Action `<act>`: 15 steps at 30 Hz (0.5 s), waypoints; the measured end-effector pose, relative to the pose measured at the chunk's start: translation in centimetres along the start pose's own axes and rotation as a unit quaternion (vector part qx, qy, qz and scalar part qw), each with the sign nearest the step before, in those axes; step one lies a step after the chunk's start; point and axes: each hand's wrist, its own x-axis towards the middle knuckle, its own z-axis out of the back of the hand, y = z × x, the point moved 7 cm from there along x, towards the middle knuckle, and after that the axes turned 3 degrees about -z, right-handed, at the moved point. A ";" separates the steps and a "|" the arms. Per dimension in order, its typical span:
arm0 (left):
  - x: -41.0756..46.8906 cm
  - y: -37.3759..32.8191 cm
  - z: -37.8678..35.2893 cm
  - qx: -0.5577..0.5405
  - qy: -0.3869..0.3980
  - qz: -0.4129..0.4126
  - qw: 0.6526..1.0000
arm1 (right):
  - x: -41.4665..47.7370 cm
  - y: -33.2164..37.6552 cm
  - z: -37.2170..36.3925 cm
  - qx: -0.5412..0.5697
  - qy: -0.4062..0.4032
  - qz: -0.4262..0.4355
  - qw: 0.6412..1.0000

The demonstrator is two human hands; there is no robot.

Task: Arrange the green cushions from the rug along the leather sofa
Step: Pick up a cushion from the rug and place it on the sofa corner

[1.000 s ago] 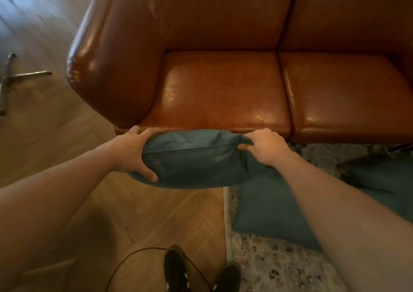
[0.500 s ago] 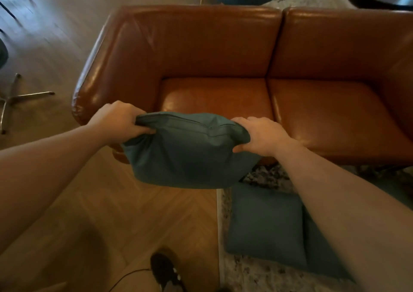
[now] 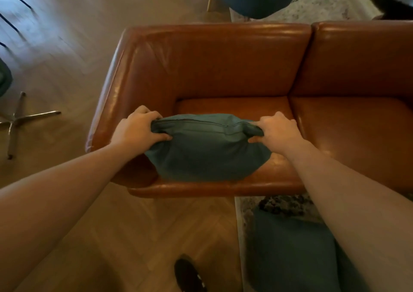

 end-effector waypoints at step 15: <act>21.5 1.3 -1.9 0.015 0.008 0.059 0.998 | 18.7 -7.3 3.5 0.035 -0.004 -0.023 0.999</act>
